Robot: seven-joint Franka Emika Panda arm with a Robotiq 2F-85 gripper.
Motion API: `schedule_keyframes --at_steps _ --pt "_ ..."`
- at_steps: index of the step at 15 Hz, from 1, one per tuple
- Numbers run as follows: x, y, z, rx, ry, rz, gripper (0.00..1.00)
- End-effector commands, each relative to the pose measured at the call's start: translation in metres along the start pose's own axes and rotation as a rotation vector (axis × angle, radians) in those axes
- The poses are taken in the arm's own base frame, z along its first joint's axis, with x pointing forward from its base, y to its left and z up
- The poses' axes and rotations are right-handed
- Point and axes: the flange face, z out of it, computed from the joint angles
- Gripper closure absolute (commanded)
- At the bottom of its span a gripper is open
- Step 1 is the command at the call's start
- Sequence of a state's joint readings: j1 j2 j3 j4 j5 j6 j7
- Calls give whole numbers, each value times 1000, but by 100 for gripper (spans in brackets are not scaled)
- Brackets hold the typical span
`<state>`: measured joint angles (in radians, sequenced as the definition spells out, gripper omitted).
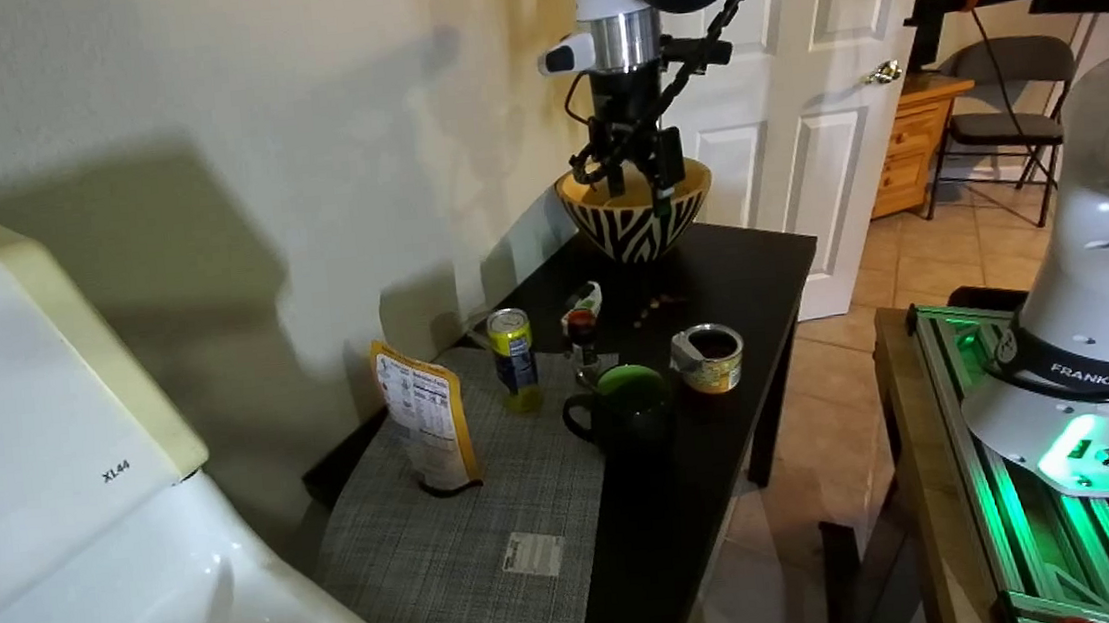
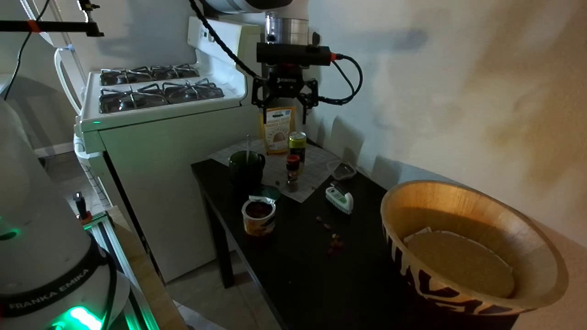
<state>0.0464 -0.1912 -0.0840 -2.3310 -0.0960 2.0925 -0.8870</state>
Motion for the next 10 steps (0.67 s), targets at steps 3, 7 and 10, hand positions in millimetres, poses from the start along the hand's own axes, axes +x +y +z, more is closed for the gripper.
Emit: schedule_keyframes --at_steps 3,7,10 --pt "-1 1 -1 0 1 -34 0" --pt "56 -5 -1 -113 148 -281 0" --pt "116 -32 8 -128 257 -414 0"
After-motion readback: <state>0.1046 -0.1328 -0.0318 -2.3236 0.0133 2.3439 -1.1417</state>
